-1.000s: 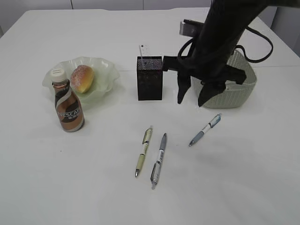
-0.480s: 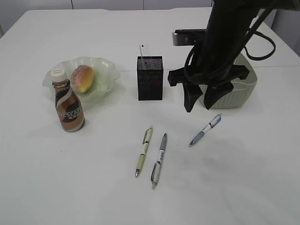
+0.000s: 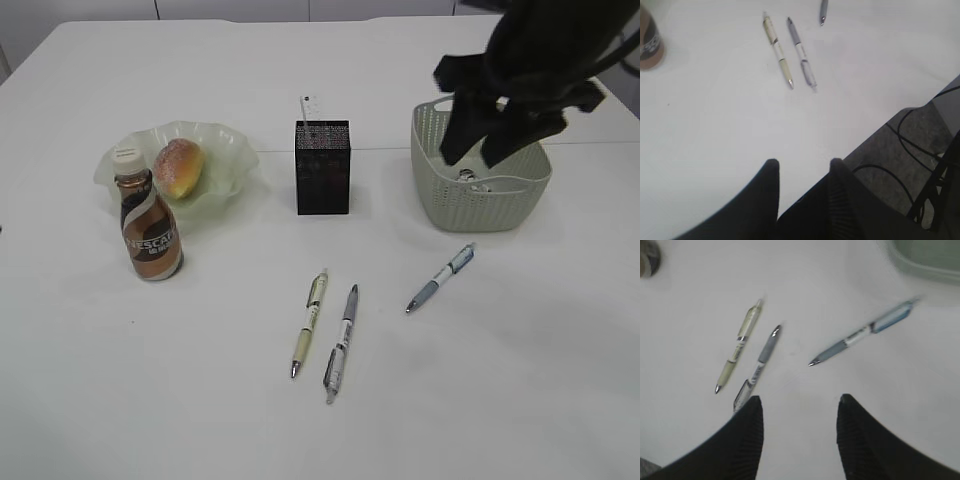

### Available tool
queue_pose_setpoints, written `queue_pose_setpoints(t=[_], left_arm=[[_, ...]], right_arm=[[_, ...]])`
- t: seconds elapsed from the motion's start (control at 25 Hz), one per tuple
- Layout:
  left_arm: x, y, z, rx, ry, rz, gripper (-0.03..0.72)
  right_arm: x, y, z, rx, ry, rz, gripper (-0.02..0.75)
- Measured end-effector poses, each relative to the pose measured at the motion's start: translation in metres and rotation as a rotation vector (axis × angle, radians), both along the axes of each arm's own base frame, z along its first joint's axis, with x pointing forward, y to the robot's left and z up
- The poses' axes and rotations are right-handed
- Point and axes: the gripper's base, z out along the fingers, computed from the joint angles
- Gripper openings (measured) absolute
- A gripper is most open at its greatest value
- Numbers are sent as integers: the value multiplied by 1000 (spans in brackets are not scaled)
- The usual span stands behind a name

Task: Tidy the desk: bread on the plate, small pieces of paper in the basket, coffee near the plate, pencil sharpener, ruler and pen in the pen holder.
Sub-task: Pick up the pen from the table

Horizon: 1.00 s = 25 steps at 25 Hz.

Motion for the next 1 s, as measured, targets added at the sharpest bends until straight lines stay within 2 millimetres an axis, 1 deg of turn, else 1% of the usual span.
queue_pose_setpoints(t=[0.08, 0.2, 0.28, 0.36, 0.48, 0.64, 0.8, 1.0], left_arm=[[8, -8, 6, -14, -15, -41, 244], [18, -28, 10, -20, -28, -122, 245], [23, -48, 9, -16, -16, -192, 245], [27, -67, 7, -16, -16, -253, 245], [38, -91, 3, -11, -4, -304, 245], [64, -118, -6, 9, 19, -324, 245], [97, -138, -20, 66, 43, -300, 245], [129, -153, -34, 152, 106, -227, 245]], right_arm=[[-3, -22, 14, -14, -37, -60, 382], [-8, -53, 27, -99, -72, -184, 382], [-13, -70, 28, -200, -79, -244, 382], [-20, -80, 24, -287, -71, -260, 382], [-30, -83, 7, -334, -13, -247, 382], [-38, -83, -13, -337, 59, -223, 382], [-39, -81, -16, -319, 73, -221, 382], [-39, -81, -16, -323, 72, -219, 382]])
